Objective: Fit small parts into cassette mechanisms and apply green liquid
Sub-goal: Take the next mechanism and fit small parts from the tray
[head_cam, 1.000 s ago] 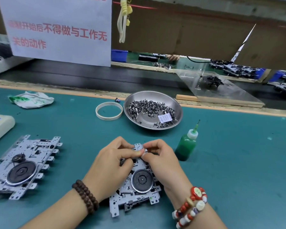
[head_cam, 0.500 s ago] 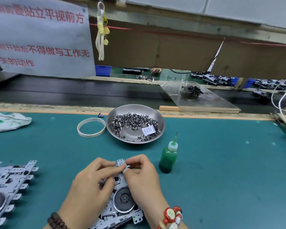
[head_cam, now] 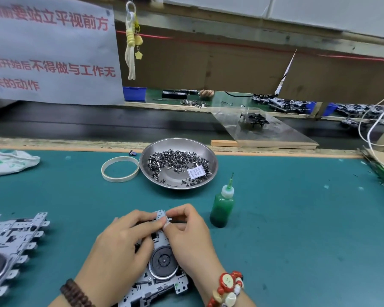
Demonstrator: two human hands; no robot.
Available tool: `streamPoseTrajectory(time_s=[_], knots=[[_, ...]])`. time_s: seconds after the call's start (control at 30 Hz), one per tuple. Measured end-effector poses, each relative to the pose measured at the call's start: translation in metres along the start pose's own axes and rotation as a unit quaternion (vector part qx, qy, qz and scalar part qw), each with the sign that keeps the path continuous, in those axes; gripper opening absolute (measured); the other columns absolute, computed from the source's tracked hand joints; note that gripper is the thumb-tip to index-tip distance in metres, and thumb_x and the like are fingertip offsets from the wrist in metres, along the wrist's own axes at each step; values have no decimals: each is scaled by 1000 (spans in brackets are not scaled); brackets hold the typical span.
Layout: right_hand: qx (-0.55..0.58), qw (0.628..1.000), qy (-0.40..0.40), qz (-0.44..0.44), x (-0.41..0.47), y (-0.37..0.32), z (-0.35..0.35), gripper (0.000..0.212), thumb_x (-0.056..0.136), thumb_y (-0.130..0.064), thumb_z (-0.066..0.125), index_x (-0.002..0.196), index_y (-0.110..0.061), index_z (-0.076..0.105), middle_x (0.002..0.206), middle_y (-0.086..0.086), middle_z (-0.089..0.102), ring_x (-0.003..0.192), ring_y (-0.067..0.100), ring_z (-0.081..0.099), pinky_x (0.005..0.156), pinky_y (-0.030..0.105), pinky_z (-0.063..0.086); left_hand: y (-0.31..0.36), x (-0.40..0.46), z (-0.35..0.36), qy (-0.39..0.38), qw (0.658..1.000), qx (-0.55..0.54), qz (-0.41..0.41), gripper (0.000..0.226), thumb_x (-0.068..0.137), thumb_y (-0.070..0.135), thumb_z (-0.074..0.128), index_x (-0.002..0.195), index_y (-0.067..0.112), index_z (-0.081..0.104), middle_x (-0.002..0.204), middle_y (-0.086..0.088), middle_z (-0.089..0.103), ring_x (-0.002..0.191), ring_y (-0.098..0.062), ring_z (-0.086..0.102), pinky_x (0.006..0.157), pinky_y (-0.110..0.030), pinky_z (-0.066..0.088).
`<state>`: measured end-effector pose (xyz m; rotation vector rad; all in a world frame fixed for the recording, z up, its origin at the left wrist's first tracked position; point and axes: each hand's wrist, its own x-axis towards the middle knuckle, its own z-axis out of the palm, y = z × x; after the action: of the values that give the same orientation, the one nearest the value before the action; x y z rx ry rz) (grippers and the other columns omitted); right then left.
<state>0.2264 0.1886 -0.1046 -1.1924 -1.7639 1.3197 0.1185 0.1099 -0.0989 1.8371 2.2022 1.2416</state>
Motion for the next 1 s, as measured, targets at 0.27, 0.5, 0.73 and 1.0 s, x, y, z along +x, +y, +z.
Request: streamPoseTrajectory(time_s=[0.27,0.5,0.73,1.0], knots=[[38,999,4,17,3,-1,0,14,85,-15,63,81,-26,56,82,-10,63,73,4,60,75,24,51,1,1,-2,-15,1000,-18,-1,32,74,15,54,95,27,75,94,17,67,85,-6,65,80,-26,51],[84,996,-11,37,4,-2,-2,17,84,-7,63,81,-22,57,80,-5,63,71,6,59,71,21,49,2,1,-1,-7,999,-34,-7,32,74,13,53,94,24,75,95,13,69,89,-6,65,83,-18,45],[95,994,-34,32,5,-6,-5,18,85,-4,61,83,-21,57,87,-2,64,73,5,59,71,16,47,1,2,-1,-8,998,-61,-21,33,75,14,50,94,23,75,94,15,67,92,4,58,80,-15,46],[61,998,-8,33,4,-2,0,16,86,-9,60,83,-23,54,88,3,65,71,12,58,68,26,45,-1,4,1,-13,999,-48,2,31,74,10,53,91,24,75,91,15,67,88,5,57,75,-12,44]])
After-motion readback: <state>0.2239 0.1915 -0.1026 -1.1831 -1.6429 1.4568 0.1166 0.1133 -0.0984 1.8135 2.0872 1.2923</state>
